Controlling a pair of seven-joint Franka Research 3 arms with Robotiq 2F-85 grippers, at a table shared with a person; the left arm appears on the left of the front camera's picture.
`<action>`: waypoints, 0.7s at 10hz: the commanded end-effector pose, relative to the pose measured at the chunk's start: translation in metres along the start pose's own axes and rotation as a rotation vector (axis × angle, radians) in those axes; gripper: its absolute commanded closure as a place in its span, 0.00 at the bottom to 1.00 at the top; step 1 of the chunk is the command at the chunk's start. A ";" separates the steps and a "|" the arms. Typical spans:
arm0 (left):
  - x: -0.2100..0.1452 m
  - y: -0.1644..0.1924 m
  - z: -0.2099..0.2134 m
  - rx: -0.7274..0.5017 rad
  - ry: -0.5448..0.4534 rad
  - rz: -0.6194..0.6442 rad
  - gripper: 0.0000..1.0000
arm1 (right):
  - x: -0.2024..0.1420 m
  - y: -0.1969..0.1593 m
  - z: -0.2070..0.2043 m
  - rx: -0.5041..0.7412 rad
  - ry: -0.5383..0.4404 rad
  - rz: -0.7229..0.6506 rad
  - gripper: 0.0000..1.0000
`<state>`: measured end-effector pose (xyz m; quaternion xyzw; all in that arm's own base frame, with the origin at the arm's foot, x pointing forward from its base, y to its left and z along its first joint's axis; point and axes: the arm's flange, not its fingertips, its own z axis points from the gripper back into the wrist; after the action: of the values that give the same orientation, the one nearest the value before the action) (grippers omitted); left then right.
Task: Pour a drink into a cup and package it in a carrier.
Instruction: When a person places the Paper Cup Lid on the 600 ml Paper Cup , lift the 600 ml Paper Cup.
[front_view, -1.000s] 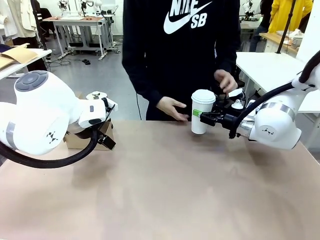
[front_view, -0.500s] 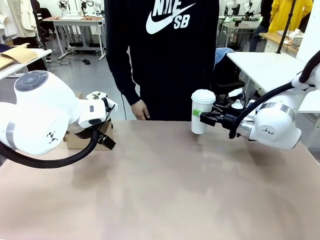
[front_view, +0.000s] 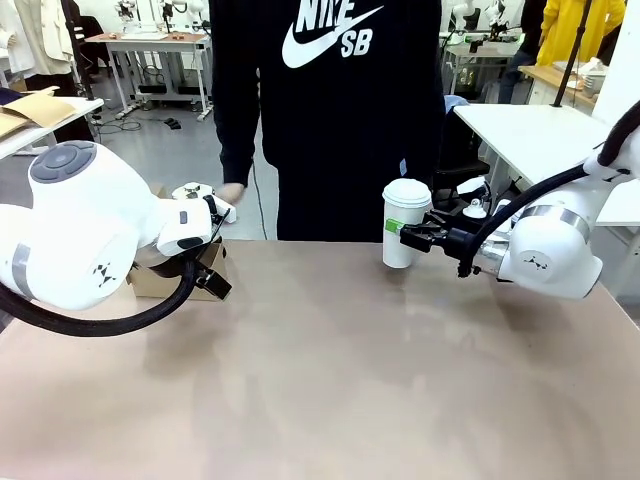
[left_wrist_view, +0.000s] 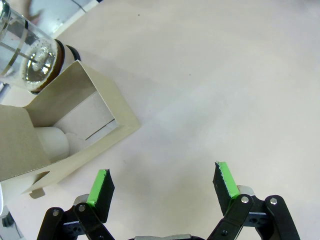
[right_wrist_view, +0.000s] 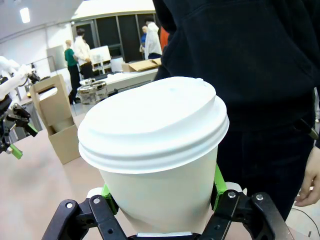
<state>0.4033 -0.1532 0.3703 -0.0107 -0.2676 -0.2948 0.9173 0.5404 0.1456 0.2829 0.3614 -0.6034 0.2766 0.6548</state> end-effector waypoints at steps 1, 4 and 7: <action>0.000 0.001 0.000 -0.001 -0.001 0.002 0.00 | 0.004 0.003 -0.002 -0.004 -0.014 0.008 0.20; 0.000 0.001 0.000 -0.001 -0.001 0.002 0.00 | 0.049 0.016 0.006 0.047 -0.007 -0.024 0.20; 0.000 0.001 0.000 -0.001 -0.001 0.002 0.00 | 0.134 0.043 0.023 0.059 0.008 0.008 0.20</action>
<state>0.4034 -0.1533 0.3704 -0.0107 -0.2677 -0.2948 0.9172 0.5225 0.1427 0.3977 0.3767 -0.6090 0.2939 0.6331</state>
